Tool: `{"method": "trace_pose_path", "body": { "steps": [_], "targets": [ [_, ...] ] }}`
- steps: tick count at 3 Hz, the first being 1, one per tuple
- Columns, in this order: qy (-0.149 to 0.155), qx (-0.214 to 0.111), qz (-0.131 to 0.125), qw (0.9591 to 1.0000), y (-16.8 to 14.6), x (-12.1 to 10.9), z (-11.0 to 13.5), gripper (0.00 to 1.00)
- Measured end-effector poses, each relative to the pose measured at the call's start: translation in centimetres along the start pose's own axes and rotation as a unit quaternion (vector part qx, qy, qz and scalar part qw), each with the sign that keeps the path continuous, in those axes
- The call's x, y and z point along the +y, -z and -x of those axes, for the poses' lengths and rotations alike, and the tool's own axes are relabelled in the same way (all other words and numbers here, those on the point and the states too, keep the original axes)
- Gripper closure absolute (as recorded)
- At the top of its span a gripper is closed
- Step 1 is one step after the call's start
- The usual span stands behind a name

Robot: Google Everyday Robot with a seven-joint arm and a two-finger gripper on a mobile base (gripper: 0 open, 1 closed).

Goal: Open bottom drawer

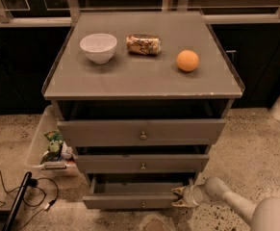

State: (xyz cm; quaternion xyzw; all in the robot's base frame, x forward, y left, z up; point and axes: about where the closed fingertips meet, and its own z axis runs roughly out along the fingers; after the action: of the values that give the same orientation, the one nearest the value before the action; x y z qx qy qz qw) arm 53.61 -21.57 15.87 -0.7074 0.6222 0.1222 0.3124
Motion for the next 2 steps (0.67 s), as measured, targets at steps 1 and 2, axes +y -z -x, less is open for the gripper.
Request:
{"method": "trace_pose_path", "body": {
  "steps": [1,2],
  "targets": [
    [0.0,0.0,0.0,1.0,0.0,0.0,0.0,0.35],
    [-0.012,-0.016,0.01,0.9997,-0.42,0.36,-0.23,0.11]
  ]
}}
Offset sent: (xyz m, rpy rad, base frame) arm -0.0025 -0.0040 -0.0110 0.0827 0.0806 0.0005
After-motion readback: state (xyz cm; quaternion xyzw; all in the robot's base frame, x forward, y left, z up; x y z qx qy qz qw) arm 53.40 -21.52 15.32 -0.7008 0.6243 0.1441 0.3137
